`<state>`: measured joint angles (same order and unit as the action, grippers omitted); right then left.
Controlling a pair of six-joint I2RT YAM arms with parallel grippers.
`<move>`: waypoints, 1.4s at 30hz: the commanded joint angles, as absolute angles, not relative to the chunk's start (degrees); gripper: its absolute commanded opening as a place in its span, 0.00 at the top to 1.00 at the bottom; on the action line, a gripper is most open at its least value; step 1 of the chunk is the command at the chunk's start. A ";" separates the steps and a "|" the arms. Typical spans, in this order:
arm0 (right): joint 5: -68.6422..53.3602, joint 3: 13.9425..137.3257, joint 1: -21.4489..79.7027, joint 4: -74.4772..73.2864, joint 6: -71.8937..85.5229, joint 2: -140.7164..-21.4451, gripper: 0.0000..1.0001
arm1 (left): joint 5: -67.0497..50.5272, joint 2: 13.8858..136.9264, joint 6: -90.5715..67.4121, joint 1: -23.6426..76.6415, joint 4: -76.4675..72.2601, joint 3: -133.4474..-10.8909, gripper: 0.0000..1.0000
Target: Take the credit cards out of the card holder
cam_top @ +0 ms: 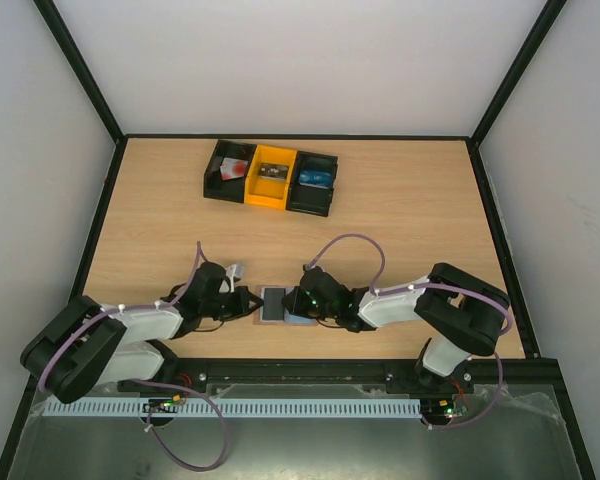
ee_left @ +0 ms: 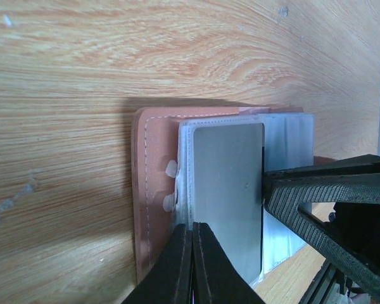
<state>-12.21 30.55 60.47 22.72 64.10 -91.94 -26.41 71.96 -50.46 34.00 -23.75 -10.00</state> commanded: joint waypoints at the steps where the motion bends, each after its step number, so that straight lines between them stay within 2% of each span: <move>1: -10.72 29.58 60.82 23.24 64.03 -91.27 0.86 | -22.96 69.60 -49.83 34.79 -22.50 -9.42 0.97; 25: -11.65 28.70 60.79 28.22 64.82 -92.72 0.90 | -17.40 72.07 -50.10 39.18 -22.83 -8.63 0.97; 30: -12.48 27.86 60.76 30.10 64.73 -92.47 0.98 | -16.37 72.55 -49.76 39.22 -22.21 -8.83 0.97; 42: -11.49 24.66 59.22 30.05 63.57 -88.39 0.98 | -13.26 72.76 -49.42 39.20 -19.77 -9.44 0.97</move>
<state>-12.10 26.26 60.01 28.49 64.62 -90.39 -17.12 71.20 -50.37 38.98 -24.60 -9.61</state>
